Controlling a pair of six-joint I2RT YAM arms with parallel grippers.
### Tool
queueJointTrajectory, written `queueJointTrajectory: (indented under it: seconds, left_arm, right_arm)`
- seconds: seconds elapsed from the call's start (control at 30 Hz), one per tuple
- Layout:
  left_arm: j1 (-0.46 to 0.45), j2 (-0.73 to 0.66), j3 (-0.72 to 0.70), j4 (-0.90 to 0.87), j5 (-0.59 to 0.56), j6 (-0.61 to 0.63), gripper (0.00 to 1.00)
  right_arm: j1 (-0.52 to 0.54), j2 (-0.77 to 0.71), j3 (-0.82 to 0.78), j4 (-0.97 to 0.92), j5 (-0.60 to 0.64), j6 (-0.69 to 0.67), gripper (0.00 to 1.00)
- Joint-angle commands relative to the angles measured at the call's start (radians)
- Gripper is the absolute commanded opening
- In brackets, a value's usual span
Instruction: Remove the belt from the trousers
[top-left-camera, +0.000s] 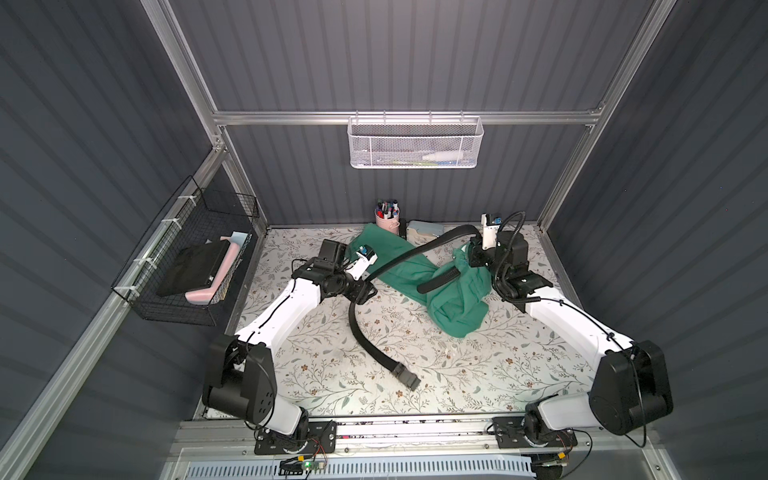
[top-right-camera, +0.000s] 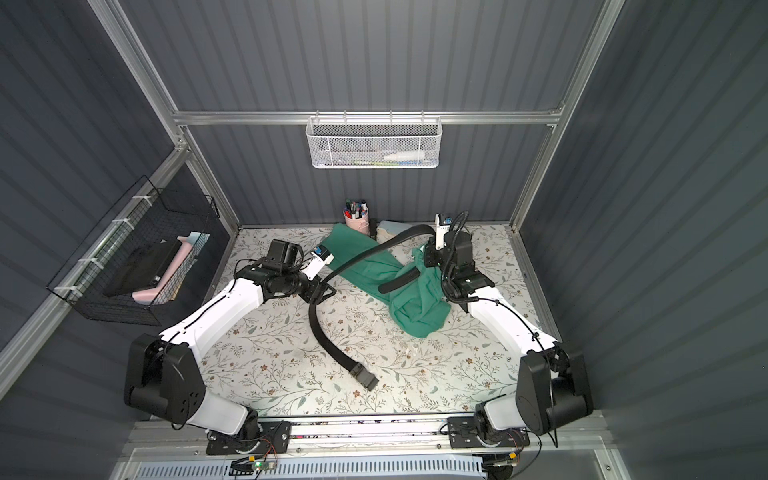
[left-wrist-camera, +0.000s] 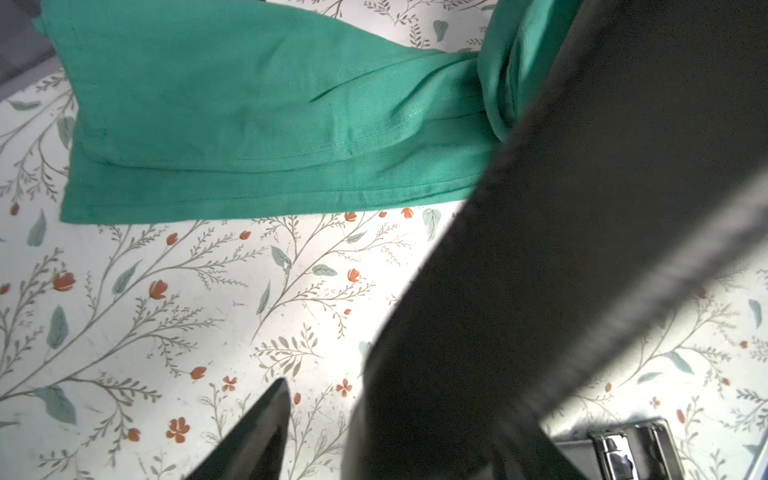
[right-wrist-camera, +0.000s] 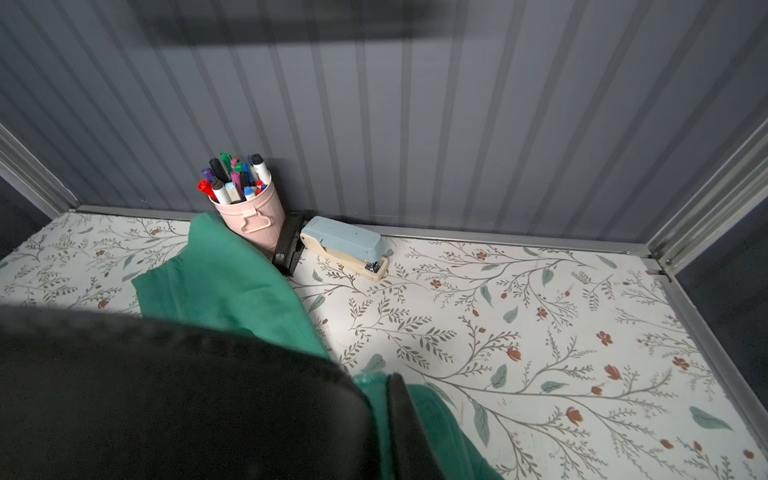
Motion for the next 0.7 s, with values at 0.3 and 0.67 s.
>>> queueJointTrajectory:
  seconds: [0.3,0.67]
  left_arm:
    - [-0.258,0.140,0.616,-0.214,-0.094,0.277,0.97]
    - [-0.442,0.571,1.008,-0.164,-0.293,0.443,0.97]
  right_arm:
    - [0.006,0.049,0.001,0.020,-0.056,0.006,0.02]
    - [0.011,0.039,-0.007,-0.020,-0.105,0.029,0.04]
